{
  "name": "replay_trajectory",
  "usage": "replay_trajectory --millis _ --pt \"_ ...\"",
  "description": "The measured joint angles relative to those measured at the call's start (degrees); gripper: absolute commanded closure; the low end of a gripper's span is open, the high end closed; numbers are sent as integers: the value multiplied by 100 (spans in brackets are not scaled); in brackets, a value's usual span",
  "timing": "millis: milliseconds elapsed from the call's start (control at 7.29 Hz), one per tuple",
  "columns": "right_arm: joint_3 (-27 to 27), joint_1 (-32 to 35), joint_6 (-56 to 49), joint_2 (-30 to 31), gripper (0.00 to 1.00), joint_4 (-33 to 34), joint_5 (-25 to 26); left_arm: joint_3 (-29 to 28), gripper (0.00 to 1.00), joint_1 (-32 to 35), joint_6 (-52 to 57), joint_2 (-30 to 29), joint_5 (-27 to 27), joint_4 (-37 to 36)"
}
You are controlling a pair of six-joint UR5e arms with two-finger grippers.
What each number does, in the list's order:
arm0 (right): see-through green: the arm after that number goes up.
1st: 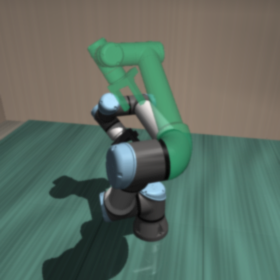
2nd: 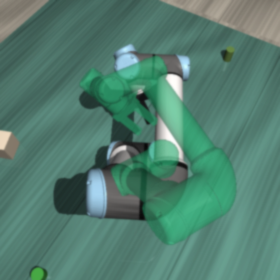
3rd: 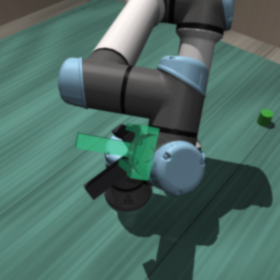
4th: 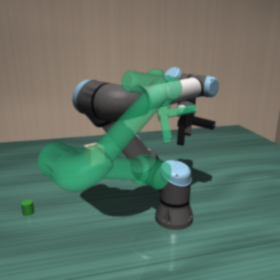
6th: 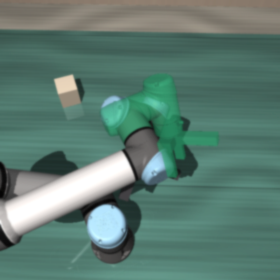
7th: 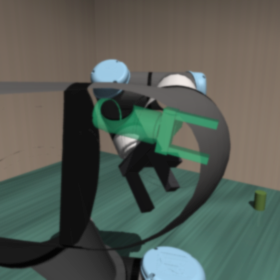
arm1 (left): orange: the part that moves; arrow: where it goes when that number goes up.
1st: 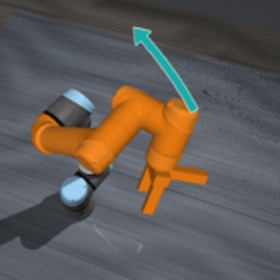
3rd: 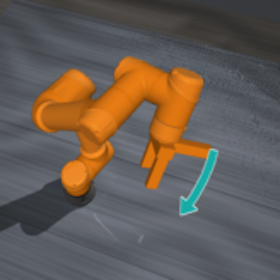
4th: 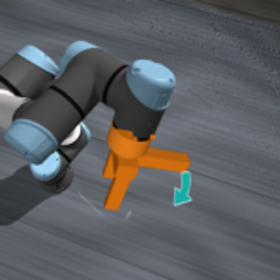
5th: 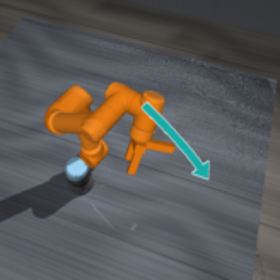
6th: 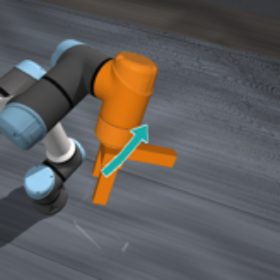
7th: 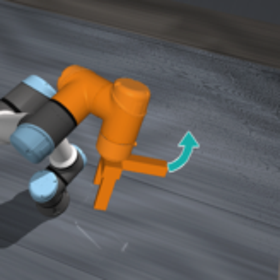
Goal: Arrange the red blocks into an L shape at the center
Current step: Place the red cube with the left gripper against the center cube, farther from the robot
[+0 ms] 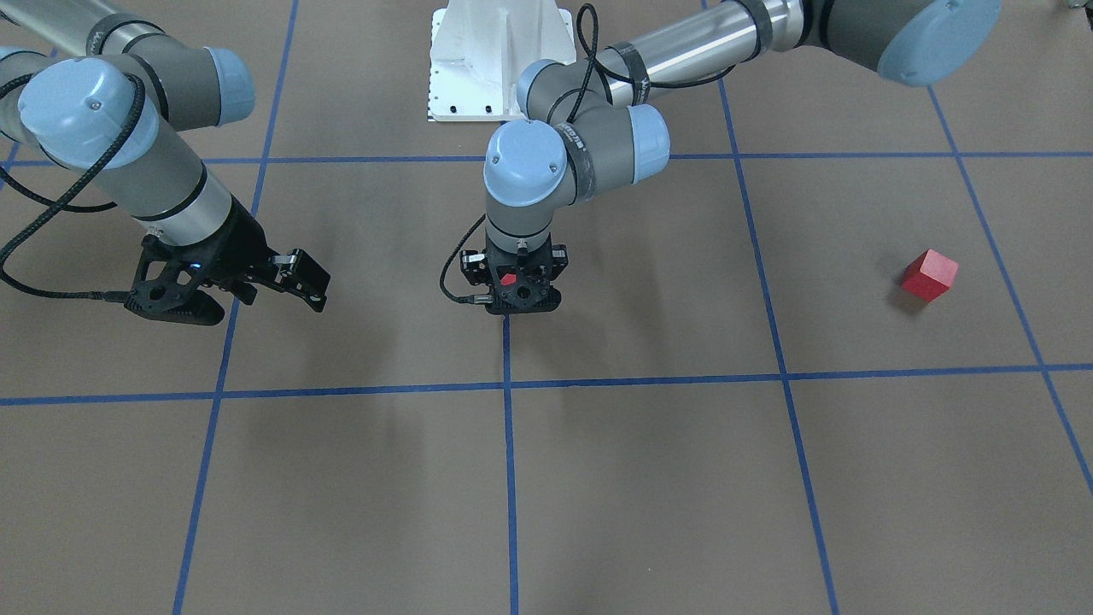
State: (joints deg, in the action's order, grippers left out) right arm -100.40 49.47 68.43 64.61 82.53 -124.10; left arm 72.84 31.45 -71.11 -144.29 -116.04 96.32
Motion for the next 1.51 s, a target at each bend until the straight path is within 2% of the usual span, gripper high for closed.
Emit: replay_trajectory --millis 549,960,1097,1509 --pt "6 -7 4 16 0 1 8 -15 100 -65 -15 -3 2 1" --pt "11 -7 2 14 0 6 9 -15 45 -101 -24 -3 2 -7" --pt "11 -8 -2 12 0 6 9 -16 1 -107 -25 -3 2 -8" --pt "29 -7 -1 8 0 0 9 -6 0 -90 -2 5 2 -10"
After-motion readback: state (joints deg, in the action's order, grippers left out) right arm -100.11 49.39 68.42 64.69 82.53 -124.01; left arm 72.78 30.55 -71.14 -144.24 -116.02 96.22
